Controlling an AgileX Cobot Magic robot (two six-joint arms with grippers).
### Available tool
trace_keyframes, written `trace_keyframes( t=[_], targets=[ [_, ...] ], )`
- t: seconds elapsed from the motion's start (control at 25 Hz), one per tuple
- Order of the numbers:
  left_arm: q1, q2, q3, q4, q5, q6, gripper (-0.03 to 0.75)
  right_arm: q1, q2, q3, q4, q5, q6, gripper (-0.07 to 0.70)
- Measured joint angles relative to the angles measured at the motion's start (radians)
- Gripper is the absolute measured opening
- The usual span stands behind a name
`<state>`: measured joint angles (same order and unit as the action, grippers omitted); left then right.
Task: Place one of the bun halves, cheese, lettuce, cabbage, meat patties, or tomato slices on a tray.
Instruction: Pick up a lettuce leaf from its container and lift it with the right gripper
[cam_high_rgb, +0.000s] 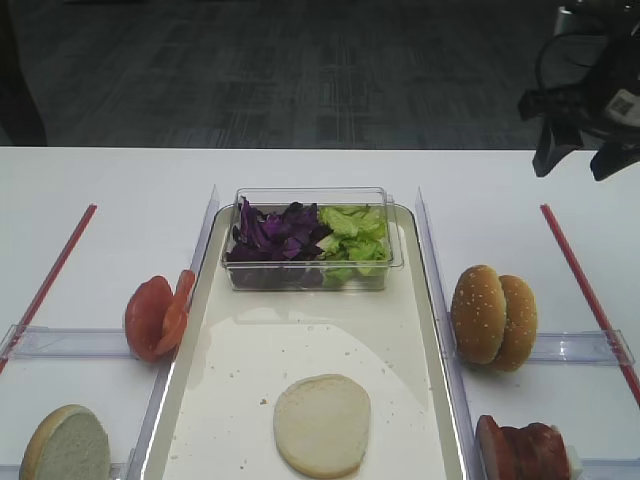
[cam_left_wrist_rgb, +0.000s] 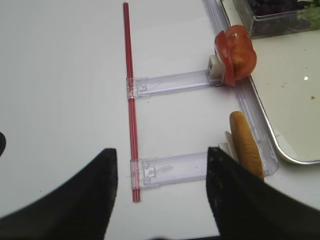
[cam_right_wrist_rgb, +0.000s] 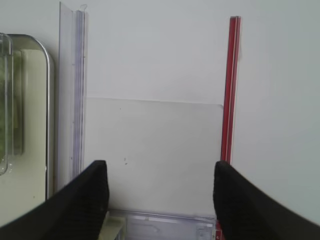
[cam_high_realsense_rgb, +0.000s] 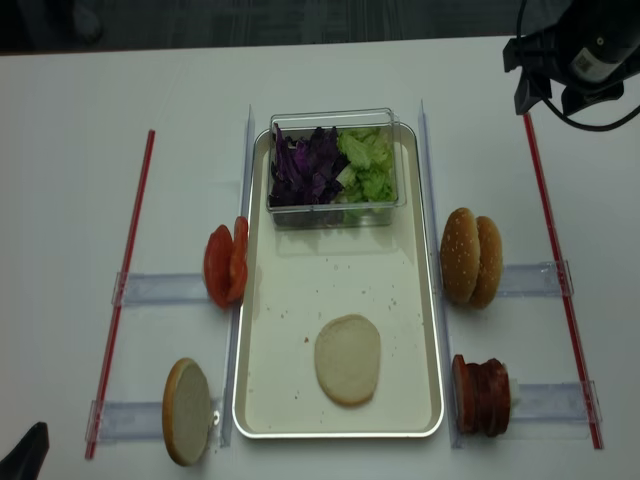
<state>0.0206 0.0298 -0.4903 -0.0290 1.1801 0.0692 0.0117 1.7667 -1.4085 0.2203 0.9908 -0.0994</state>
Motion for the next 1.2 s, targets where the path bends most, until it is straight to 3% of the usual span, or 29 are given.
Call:
trace_keyframes(
  t=[0.24, 0.52, 1.2],
  targets=[
    [0.000, 0.000, 0.000, 0.000, 0.000, 0.000, 0.366, 0.000, 0.101, -0.112, 0.000, 0.074, 0.000, 0.481],
    [0.000, 0.000, 0.000, 0.000, 0.000, 0.000, 0.366, 0.012, 0.156, -0.191, 0.005, 0.112, 0.000, 0.480],
    [0.000, 0.000, 0.000, 0.000, 0.000, 0.000, 0.366, 0.231, 0.269, -0.361, 0.045, 0.135, -0.006, 0.480]
  ],
)
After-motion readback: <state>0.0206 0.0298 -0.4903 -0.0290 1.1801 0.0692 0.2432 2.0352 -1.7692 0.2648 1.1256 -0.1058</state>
